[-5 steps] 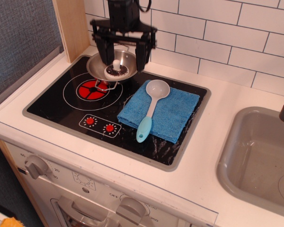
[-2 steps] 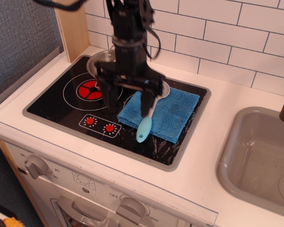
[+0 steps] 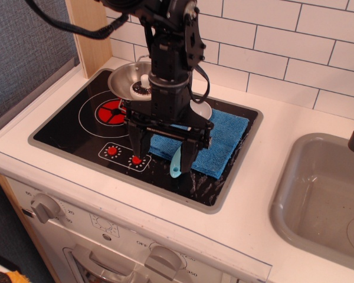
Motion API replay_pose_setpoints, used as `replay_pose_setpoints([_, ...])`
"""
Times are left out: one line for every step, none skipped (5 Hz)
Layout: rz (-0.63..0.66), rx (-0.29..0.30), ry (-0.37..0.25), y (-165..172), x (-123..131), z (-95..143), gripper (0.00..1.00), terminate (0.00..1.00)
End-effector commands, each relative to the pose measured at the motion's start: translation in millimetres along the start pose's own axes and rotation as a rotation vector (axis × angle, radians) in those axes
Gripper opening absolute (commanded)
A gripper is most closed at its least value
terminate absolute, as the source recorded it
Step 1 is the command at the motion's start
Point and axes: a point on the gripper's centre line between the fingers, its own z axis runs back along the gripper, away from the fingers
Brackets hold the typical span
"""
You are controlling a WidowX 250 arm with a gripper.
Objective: Move the spoon to the left of the silver pot.
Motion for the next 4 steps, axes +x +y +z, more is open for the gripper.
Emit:
replay_pose_setpoints([0.001,0.022,0.018,-2.8,-4.2,-7.9,1.0,0.0])
replay_pose_setpoints([0.018,0.032,0.033,-0.4,-4.5,-14.0,1.0,0.0])
replay_pose_setpoints([0.026,0.052,0.053,-0.3,-4.1,-18.0,1.0,0.0])
replay_pose_setpoints([0.036,0.064,0.055,-0.3,-3.4,-18.9,0.0,0.0])
